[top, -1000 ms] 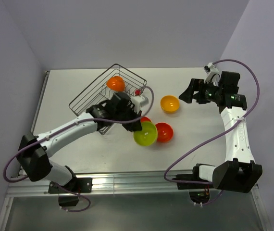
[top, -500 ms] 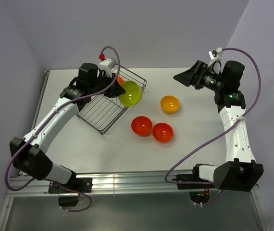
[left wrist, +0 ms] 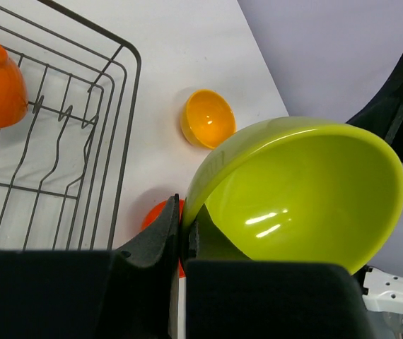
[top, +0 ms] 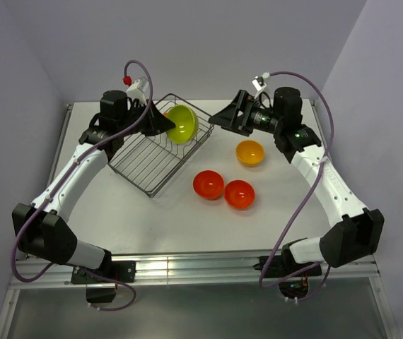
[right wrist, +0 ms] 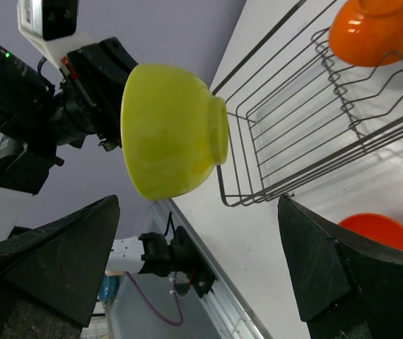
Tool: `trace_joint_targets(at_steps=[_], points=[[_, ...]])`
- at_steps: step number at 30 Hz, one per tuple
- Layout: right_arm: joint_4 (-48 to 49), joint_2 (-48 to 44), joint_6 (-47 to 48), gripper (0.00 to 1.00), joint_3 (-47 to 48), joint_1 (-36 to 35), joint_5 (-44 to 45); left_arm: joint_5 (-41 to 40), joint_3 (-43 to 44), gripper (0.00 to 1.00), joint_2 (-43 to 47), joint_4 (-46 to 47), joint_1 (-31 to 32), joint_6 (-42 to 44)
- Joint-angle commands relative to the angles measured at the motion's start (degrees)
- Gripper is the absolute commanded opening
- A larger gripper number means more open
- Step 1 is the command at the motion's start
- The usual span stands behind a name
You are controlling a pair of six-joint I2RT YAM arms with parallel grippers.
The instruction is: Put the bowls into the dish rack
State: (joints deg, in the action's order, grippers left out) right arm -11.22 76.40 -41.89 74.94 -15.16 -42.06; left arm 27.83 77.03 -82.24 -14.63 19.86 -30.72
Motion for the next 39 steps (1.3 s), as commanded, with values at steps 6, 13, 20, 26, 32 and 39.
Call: trace_joint_targets(at_steps=[6, 13, 20, 26, 32, 39], points=[[2.0, 4.81, -1.71, 1.0, 5.92, -6.98, 2.95, 3.28, 0.13, 0.0, 0.41, 5.32, -0.61, -5.23], [1.47, 7.62, -0.91, 1.0, 9.0, -9.19, 2.95, 4.51, -0.13, 0.0, 0.15, 6.02, -0.61, -5.84], [4.1, 10.52, -4.08, 1.0, 10.75, -10.15, -0.12, 5.83, -1.45, 0.0, 0.76, 7.34, -0.61, -6.81], [5.51, 10.35, -4.69, 0.99, 9.97, -10.51, -1.09, 6.0, -1.71, 0.0, 1.2, 7.34, -0.7, -6.81], [7.88, 9.99, -5.22, 0.83, 8.65, -10.51, -3.02, 8.02, -2.59, 0.0, 1.11, 8.83, -0.78, -7.6], [9.38, 10.26, -6.19, 0.59, 8.03, -10.51, -4.6, 8.73, -3.03, 0.01, 1.47, 9.1, -0.78, -7.51]])
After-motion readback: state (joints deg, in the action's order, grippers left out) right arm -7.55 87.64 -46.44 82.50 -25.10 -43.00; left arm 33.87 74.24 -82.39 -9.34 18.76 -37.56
